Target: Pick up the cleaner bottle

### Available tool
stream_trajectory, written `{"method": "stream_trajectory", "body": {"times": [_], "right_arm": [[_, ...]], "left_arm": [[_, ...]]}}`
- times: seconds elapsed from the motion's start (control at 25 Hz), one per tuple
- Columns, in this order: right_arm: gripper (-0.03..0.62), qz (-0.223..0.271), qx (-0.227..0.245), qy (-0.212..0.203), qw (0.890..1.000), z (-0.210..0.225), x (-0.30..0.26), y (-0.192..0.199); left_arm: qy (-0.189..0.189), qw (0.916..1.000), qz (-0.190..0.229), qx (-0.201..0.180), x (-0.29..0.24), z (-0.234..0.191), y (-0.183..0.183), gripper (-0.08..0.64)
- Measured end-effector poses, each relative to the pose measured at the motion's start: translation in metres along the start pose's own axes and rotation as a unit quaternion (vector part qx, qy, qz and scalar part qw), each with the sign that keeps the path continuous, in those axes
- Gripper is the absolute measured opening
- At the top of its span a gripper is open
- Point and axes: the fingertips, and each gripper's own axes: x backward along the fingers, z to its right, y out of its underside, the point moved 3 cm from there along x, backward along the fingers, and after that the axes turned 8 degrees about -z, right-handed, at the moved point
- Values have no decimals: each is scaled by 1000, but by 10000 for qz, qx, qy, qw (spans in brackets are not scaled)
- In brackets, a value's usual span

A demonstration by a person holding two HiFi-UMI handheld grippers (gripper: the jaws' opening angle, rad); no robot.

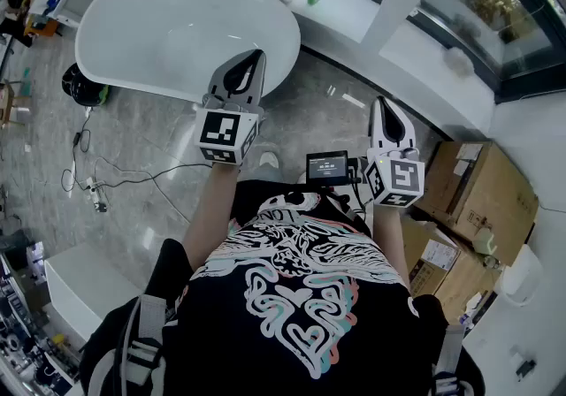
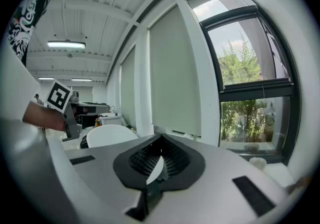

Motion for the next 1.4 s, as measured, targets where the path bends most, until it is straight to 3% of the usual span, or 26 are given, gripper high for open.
{"method": "stream_trajectory", "body": {"times": [0.24, 0.4, 0.52, 0.76, 0.88, 1.08, 1.28, 1.4], "right_arm": [[26, 28, 6, -43, 10000, 6, 1, 3], [28, 308, 200, -43, 9993, 8, 4, -6], [28, 443, 162, -257, 9986, 6, 0, -12], [28, 58, 538, 1, 9985, 13, -31, -7], [28, -45, 601, 93, 9981, 18, -56, -10], [28, -3, -161, -14, 9999, 38, -114, -25], [28, -394, 541, 305, 9973, 53, -198, -43], [28, -363, 310, 302, 9984, 60, -251, -59]], "left_arm": [[-37, 10000, -16, -23, 0, 8, 2, 18], [-43, 10000, -13, -71, -3, 10, 2, 17], [36, 9999, -29, -114, -9, 10, 2, 18], [369, 9992, 134, 105, -29, 7, 4, 17], [453, 9986, 47, 259, -54, -6, 10, 18], [839, 9956, -12, 417, -116, -36, 15, 17], [752, 9967, 104, 294, -194, -85, 0, 17], [705, 9970, 99, 306, -238, -121, -5, 17]]}}
